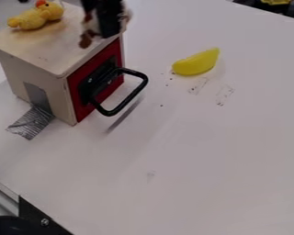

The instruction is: Move the white-red toy to the center of the table

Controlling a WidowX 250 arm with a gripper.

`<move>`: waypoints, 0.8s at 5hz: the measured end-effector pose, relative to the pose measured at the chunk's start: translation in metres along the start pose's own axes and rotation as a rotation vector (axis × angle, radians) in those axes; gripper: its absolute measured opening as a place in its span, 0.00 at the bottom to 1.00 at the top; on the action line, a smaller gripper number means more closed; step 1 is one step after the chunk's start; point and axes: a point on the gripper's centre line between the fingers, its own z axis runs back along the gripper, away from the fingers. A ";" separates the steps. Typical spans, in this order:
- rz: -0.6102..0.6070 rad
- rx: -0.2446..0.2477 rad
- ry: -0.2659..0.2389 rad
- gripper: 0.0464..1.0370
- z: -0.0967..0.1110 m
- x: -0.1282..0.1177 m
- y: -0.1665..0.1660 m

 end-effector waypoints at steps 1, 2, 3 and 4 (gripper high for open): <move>-0.073 -0.041 -0.016 0.45 -0.004 0.024 -0.042; 0.005 0.019 -0.014 0.45 -0.019 0.041 -0.063; 0.047 0.022 -0.002 0.45 -0.063 0.062 -0.085; 0.017 0.025 0.041 0.53 -0.086 0.077 -0.097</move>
